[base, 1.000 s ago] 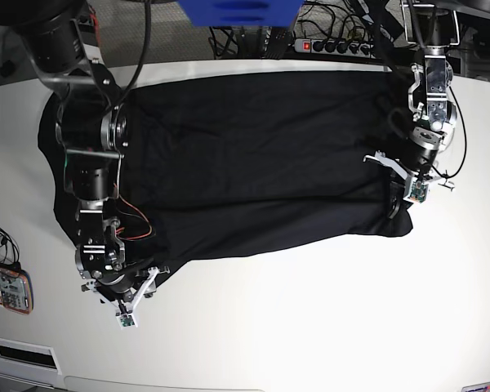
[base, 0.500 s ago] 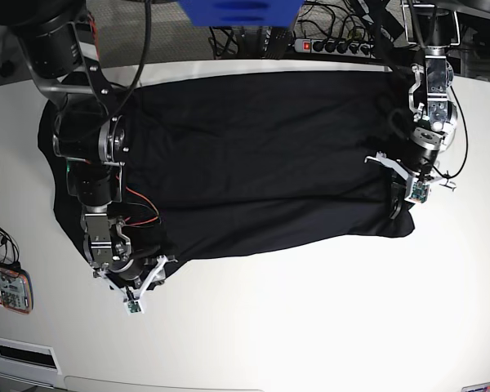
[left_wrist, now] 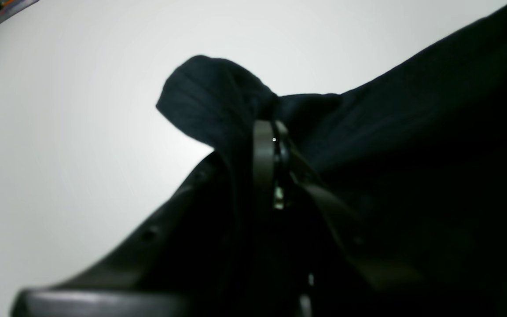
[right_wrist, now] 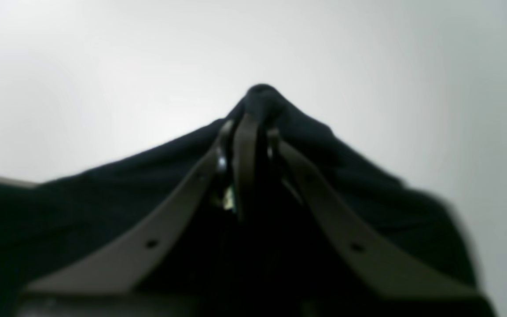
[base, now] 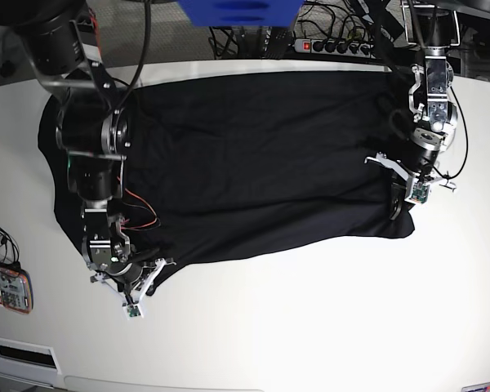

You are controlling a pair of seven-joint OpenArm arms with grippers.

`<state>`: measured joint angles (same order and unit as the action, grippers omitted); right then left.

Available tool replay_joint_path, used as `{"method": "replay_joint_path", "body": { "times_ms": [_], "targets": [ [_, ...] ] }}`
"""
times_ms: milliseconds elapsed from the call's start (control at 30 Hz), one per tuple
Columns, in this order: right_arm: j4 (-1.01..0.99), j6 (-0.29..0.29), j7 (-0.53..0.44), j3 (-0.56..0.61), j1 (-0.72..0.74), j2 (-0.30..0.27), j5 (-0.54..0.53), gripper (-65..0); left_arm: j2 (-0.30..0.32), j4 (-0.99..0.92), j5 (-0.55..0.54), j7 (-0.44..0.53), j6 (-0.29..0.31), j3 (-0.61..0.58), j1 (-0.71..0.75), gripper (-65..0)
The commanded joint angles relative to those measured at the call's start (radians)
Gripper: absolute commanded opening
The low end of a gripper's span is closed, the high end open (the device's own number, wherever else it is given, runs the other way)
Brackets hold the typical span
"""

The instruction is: Fold the T-shirt properly

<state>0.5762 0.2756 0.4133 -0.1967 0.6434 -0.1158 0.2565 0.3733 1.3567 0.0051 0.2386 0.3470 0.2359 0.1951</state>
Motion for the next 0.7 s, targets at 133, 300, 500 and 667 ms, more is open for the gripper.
{"method": "replay_joint_path", "body": {
  "times_ms": [133,300,500,667],
  "targets": [
    [0.248,-0.002,0.02,-0.001,-0.13,-0.006,-0.009,-65.0,0.02,0.017,-0.012,0.029,-0.006,0.01,-0.026,-65.0],
    [0.555,-0.003,0.026,-0.025,-0.271,-0.006,-0.01,-65.0,0.02,0.023,-0.012,0.032,-0.006,0.01,-0.038,-65.0],
    [0.764,-0.003,0.028,-0.114,-0.376,-0.006,-0.009,-65.0,0.019,0.023,-0.012,0.101,-0.006,0.012,-0.032,-65.0],
    [0.888,-0.003,0.028,-0.12,-0.488,-0.006,-0.006,-65.0,0.019,0.023,-0.012,0.216,-0.006,0.012,0.014,-65.0]
  ]
}}
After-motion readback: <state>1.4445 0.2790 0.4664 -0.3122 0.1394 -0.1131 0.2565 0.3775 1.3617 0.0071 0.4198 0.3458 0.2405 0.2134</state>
